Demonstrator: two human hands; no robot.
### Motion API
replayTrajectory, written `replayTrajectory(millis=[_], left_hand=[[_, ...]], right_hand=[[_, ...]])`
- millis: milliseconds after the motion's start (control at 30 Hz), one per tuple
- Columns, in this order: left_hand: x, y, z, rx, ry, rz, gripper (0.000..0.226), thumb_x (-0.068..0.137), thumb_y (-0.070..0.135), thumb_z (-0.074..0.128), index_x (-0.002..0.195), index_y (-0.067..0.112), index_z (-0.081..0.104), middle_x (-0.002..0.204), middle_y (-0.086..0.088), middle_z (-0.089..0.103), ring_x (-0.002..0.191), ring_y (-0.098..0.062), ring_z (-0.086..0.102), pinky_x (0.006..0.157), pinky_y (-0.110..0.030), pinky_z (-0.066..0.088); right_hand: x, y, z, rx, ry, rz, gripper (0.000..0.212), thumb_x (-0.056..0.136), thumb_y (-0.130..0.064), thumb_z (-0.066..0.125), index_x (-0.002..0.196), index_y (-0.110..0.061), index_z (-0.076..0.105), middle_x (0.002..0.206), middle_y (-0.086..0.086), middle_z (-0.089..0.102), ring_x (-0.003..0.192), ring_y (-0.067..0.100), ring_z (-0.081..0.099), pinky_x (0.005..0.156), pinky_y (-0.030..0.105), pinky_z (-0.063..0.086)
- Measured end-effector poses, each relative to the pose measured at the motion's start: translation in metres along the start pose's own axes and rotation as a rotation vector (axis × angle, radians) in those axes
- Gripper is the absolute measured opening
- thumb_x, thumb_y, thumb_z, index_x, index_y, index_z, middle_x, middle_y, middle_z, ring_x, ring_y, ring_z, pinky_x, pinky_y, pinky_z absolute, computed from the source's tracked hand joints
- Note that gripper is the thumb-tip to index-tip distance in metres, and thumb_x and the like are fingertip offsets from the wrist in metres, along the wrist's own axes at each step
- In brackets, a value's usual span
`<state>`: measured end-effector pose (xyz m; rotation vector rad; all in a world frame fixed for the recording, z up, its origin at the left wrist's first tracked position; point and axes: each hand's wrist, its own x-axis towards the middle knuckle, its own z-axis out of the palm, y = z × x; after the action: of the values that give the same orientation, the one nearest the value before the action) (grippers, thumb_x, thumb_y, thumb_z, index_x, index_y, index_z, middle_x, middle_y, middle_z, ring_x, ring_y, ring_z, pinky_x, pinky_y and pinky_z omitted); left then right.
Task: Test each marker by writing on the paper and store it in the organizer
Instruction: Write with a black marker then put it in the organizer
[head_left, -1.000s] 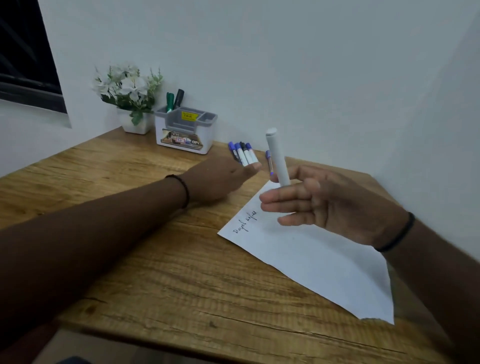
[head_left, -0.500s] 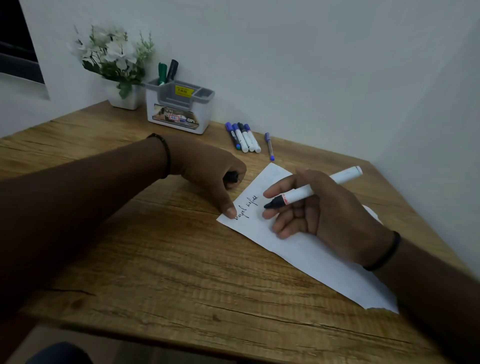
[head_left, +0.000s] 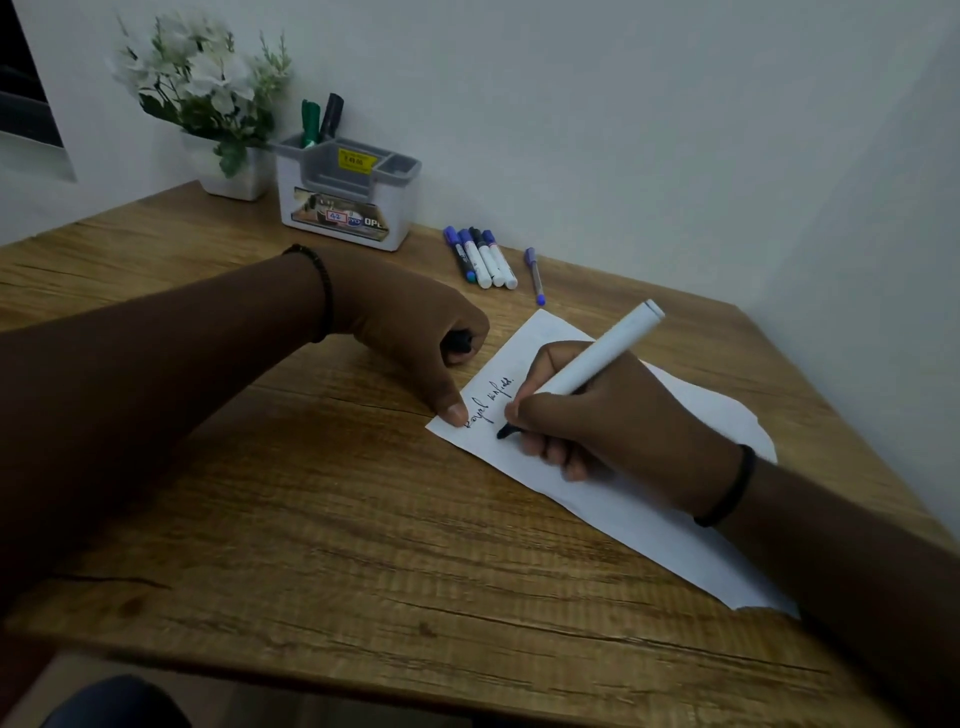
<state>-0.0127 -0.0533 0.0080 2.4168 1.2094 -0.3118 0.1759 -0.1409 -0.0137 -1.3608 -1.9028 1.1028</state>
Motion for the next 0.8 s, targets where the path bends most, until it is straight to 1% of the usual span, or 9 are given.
replayTrajectory(millis=[100, 233, 333, 433, 567, 633, 700, 800], left_hand=[[0.0006, 0.0014, -0.0005, 0.014, -0.013, 0.015, 0.043, 0.06, 0.055, 0.067, 0.083, 0.025, 0.046, 0.093, -0.004, 0.055, 0.077, -0.013, 0.045, 0.063, -0.024, 0.036], [0.0021, 0.001, 0.0001, 0.004, -0.015, 0.022, 0.047, 0.053, 0.057, 0.064, 0.082, 0.024, 0.046, 0.092, -0.005, 0.056, 0.077, -0.015, 0.045, 0.062, -0.024, 0.036], [0.0026, -0.0001, 0.0003, 0.004, -0.018, 0.009, 0.045, 0.06, 0.055, 0.068, 0.084, 0.024, 0.047, 0.094, -0.005, 0.056, 0.079, -0.016, 0.046, 0.063, -0.025, 0.036], [0.0029, -0.0022, 0.0, -0.001, -0.011, 0.009, 0.039, 0.069, 0.048, 0.072, 0.085, 0.022, 0.048, 0.091, -0.004, 0.055, 0.077, -0.014, 0.045, 0.064, -0.024, 0.036], [0.0026, 0.0001, -0.0007, 0.017, -0.008, -0.025, 0.052, 0.069, 0.048, 0.071, 0.103, 0.015, 0.052, 0.101, -0.005, 0.056, 0.08, -0.012, 0.045, 0.069, -0.025, 0.039], [0.0028, 0.0009, -0.0004, 0.024, -0.016, -0.04, 0.05, 0.072, 0.047, 0.071, 0.105, 0.015, 0.05, 0.103, -0.006, 0.056, 0.079, -0.011, 0.045, 0.068, -0.024, 0.039], [0.0031, 0.001, -0.0008, 0.031, -0.017, -0.04, 0.047, 0.073, 0.047, 0.07, 0.102, 0.016, 0.049, 0.1, -0.005, 0.055, 0.078, -0.011, 0.045, 0.068, -0.024, 0.038], [0.0016, 0.0019, -0.0009, 0.032, -0.02, -0.033, 0.05, 0.071, 0.048, 0.07, 0.102, 0.015, 0.05, 0.098, -0.004, 0.055, 0.078, -0.012, 0.044, 0.068, -0.025, 0.038]], right_hand=[[0.0027, 0.0017, 0.0022, -0.009, 0.027, 0.003, 0.022, 0.087, -0.014, 0.074, 0.083, 0.006, 0.065, 0.062, 0.01, 0.068, 0.047, 0.014, 0.056, 0.042, 0.023, 0.046], [0.0034, 0.0, 0.0032, -0.045, 0.029, 0.013, 0.019, 0.087, -0.013, 0.074, 0.078, 0.0, 0.064, 0.058, 0.008, 0.067, 0.044, 0.011, 0.055, 0.04, 0.022, 0.045], [0.0042, -0.0006, 0.0, -0.069, -0.001, 0.044, 0.018, 0.086, -0.01, 0.072, 0.071, -0.006, 0.062, 0.056, 0.007, 0.064, 0.043, 0.012, 0.053, 0.04, 0.022, 0.043], [0.0034, -0.0022, -0.0008, -0.04, -0.023, 0.055, 0.018, 0.087, -0.01, 0.072, 0.072, -0.007, 0.062, 0.059, 0.009, 0.066, 0.046, 0.014, 0.055, 0.042, 0.024, 0.046], [0.0026, -0.0016, 0.0005, -0.014, -0.025, 0.024, 0.017, 0.088, -0.013, 0.072, 0.078, -0.003, 0.064, 0.061, 0.009, 0.066, 0.046, 0.012, 0.054, 0.043, 0.023, 0.045], [0.0027, 0.0002, 0.001, -0.045, 0.013, 0.014, 0.018, 0.088, -0.013, 0.072, 0.079, 0.0, 0.063, 0.058, 0.007, 0.065, 0.042, 0.012, 0.053, 0.041, 0.022, 0.045], [0.002, 0.0008, 0.001, -0.076, 0.036, 0.013, 0.018, 0.087, -0.012, 0.072, 0.075, -0.004, 0.061, 0.054, 0.004, 0.063, 0.04, 0.012, 0.053, 0.04, 0.021, 0.044], [0.0012, -0.0004, 0.001, -0.07, 0.005, 0.024, 0.02, 0.087, -0.011, 0.072, 0.071, -0.008, 0.06, 0.055, 0.005, 0.063, 0.043, 0.014, 0.053, 0.041, 0.022, 0.045]])
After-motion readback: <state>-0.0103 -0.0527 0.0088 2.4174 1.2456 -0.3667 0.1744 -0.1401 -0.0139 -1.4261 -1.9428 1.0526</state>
